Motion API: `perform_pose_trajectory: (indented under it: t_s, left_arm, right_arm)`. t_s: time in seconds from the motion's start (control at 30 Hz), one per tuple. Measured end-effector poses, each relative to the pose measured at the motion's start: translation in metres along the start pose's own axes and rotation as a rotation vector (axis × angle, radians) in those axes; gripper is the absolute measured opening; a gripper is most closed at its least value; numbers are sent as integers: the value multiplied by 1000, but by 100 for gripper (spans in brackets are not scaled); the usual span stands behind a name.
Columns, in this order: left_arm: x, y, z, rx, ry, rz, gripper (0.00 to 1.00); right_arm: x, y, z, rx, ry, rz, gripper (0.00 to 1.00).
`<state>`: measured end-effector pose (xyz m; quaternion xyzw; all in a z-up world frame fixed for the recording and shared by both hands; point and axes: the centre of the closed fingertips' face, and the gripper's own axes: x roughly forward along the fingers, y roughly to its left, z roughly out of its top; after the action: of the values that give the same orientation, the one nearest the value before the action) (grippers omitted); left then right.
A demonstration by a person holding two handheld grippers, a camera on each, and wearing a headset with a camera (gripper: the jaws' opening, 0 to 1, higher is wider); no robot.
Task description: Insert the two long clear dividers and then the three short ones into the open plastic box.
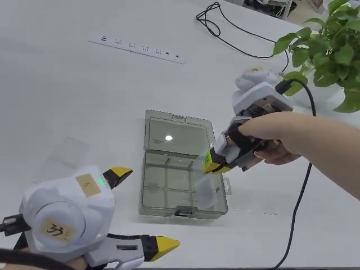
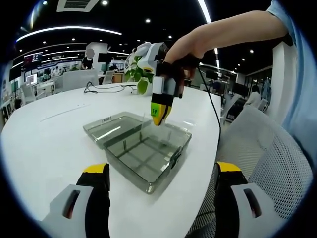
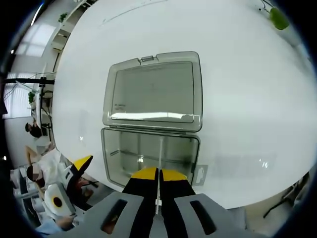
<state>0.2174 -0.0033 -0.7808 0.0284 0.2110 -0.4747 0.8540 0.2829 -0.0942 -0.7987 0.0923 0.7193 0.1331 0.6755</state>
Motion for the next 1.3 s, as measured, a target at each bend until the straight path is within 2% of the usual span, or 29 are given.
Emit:
perform_pose_trajectory:
  t_s: [0.47, 0.8, 1.17, 1.3]
  left_arm:
    - [-3, -1, -6, -10, 8, 3, 88]
    - [-2, -2, -9, -21, 9, 3, 87]
    - [-1, -4, -10, -24, 10, 1, 86]
    - [-2, -4, -10, -25, 9, 2, 86]
  right_arm:
    - [4, 1, -6, -27, -9, -15, 2]
    - [6, -2, 1, -45, -4, -24, 2]
    - [11, -1, 5, -89, -9, -62, 2]
    - [14, 1, 1, -106, -9, -78, 2]
